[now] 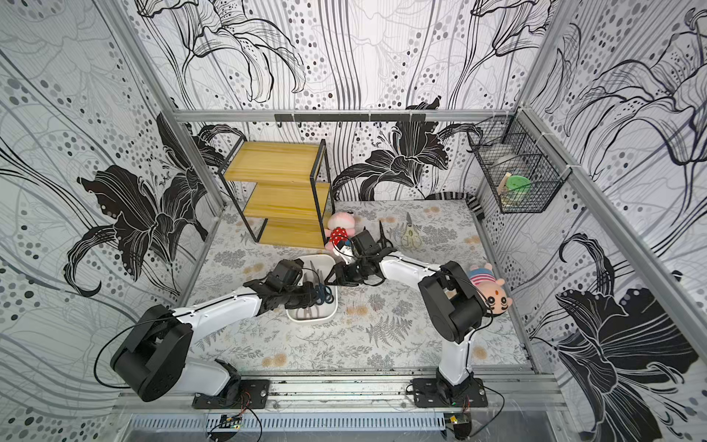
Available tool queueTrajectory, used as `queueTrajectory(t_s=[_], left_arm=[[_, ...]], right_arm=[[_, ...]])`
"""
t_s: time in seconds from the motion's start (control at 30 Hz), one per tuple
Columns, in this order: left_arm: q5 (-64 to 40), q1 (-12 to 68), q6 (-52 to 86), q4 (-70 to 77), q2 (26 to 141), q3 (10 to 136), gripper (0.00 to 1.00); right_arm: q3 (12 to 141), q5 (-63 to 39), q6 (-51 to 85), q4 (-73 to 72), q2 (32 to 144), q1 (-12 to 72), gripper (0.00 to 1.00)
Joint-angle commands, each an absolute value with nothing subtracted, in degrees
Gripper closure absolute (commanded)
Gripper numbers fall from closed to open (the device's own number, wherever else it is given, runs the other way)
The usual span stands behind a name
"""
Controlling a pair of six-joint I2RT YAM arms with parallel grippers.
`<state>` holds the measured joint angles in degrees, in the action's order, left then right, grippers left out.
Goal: Take the scissors out of the storage box
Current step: Pick up the scissors from the storage box.
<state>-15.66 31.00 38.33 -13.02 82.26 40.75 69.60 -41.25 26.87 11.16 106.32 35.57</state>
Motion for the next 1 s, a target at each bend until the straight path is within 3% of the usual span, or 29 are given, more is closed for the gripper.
queueTrajectory(t_s=[0.0,0.43,0.77,0.83,0.9,0.97], left_arm=[[-16.9,30.6,39.0,-8.5,81.4,39.8,1.0],[-16.4,29.9,39.2,-8.1,81.4,39.4,1.0],[-16.4,29.6,39.5,-8.0,81.9,39.6,1.0],[-16.4,29.7,39.4,-8.1,81.8,39.6,0.92],[-16.3,29.6,39.4,-8.4,81.7,39.8,0.74],[-16.3,29.5,39.5,-8.5,81.6,39.7,0.68]], right_arm=[[69.8,-42.8,25.5,12.5,106.9,36.2,0.52],[69.8,-46.7,25.3,13.1,108.1,36.9,0.64],[70.5,-46.6,25.1,13.2,108.9,37.1,0.91],[70.7,-46.1,25.2,13.4,109.0,37.1,0.93],[70.8,-46.1,25.2,13.3,109.1,37.1,0.94],[71.0,-46.1,25.2,13.3,109.4,37.1,0.94]])
